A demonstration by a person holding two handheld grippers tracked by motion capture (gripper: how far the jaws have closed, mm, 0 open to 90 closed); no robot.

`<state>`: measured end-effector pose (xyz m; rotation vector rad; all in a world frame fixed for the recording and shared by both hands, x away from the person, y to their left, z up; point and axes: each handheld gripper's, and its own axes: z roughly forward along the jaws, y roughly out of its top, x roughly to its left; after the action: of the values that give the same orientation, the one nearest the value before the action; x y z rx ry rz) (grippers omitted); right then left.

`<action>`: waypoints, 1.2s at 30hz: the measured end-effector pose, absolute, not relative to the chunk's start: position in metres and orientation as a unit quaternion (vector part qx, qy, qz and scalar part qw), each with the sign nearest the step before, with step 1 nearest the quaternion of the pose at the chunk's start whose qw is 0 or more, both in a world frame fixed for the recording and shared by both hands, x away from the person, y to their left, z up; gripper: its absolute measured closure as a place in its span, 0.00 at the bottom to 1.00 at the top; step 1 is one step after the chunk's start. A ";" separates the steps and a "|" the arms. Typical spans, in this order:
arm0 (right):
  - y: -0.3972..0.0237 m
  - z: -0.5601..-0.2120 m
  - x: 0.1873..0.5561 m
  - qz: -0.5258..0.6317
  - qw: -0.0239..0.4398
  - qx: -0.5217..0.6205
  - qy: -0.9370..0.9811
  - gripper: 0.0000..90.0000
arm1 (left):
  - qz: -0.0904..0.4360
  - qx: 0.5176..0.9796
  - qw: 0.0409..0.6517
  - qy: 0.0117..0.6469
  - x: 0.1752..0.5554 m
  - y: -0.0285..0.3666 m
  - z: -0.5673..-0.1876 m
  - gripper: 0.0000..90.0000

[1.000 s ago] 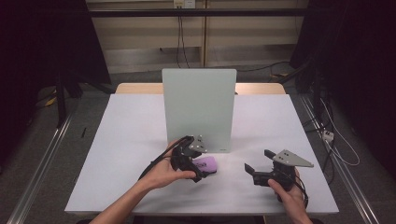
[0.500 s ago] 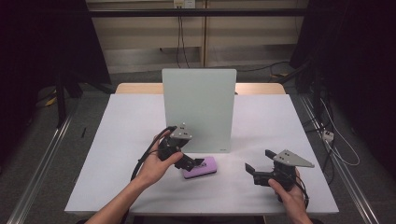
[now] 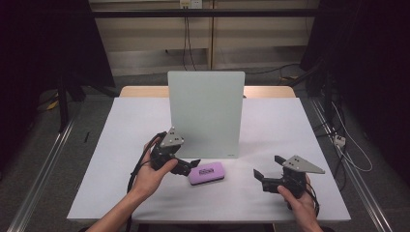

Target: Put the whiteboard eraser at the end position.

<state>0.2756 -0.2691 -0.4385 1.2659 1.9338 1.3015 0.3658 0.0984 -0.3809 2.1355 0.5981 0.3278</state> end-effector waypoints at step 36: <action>-0.271 -0.439 0.275 0.473 0.247 0.468 0.705 0.06 | 0.172 0.795 0.458 0.358 0.332 0.199 -0.401 0.06</action>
<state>0.2751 -0.2713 -0.4385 1.2756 1.9225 1.2890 0.3323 0.1992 -0.4010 1.9577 0.8828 0.4247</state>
